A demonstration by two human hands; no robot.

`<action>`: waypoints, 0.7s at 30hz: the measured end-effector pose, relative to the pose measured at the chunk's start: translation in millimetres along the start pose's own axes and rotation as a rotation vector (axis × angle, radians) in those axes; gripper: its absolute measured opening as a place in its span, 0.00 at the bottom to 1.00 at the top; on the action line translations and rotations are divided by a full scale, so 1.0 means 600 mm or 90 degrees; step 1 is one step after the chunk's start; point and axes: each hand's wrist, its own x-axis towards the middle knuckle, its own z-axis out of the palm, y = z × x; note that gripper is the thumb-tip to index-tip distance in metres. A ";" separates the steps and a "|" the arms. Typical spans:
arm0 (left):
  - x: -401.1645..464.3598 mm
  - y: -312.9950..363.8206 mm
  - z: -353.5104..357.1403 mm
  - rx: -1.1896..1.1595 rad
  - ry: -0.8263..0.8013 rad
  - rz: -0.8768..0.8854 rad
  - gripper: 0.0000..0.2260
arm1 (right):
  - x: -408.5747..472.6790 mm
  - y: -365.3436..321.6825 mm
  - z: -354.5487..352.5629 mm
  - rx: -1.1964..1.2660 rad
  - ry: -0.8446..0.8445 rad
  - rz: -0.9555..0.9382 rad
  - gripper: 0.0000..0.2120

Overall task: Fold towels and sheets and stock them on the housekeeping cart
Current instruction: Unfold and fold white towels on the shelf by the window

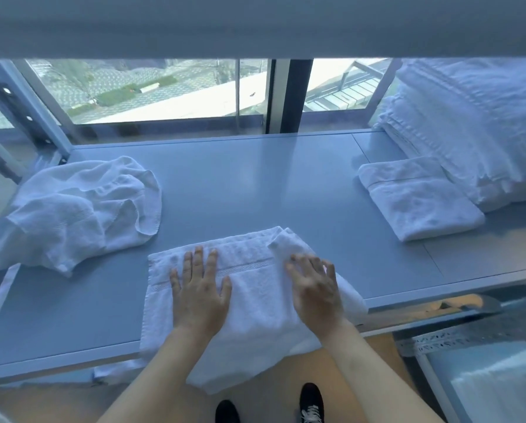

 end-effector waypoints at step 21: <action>-0.009 0.015 -0.014 0.024 -0.067 0.042 0.35 | -0.014 0.204 -0.029 0.026 -0.175 0.193 0.25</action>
